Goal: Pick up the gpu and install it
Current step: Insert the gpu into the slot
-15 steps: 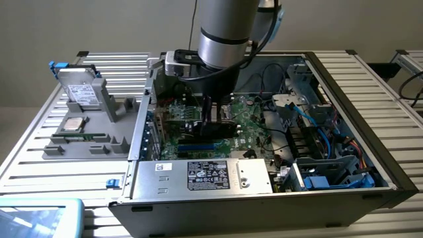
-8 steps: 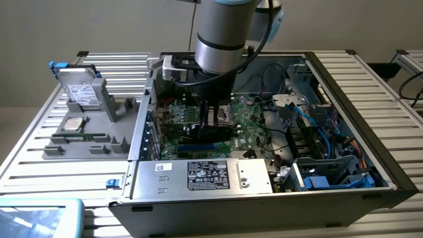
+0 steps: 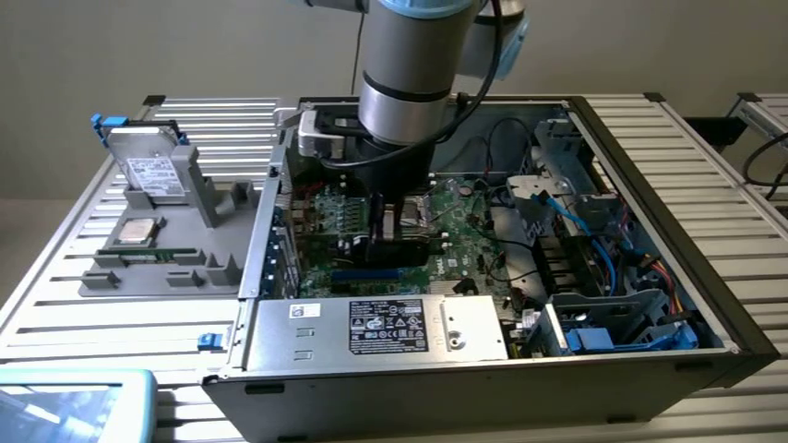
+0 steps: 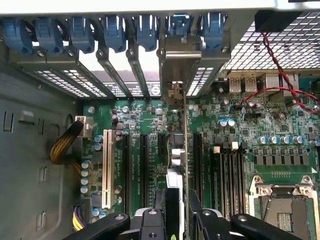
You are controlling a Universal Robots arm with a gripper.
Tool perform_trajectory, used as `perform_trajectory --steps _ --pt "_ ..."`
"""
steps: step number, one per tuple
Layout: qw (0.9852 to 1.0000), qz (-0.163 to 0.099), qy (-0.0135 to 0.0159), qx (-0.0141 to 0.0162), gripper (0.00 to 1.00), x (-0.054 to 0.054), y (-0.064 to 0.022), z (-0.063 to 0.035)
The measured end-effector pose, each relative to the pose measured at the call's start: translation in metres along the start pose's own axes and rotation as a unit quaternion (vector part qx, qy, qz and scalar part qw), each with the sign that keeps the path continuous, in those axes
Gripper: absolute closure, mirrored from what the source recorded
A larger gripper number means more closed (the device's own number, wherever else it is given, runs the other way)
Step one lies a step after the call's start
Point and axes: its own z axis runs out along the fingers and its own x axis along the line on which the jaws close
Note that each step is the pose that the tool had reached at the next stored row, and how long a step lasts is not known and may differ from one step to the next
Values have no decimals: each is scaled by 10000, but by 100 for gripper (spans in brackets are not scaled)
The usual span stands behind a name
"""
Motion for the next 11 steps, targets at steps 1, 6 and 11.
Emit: perform_trajectory --steps 1,6,11 --pt "10000 0 0 0 71 0 1 3" --pt "10000 0 0 -7 71 0 7 8" --pt "10000 -1 -2 -7 71 -2 15 23"
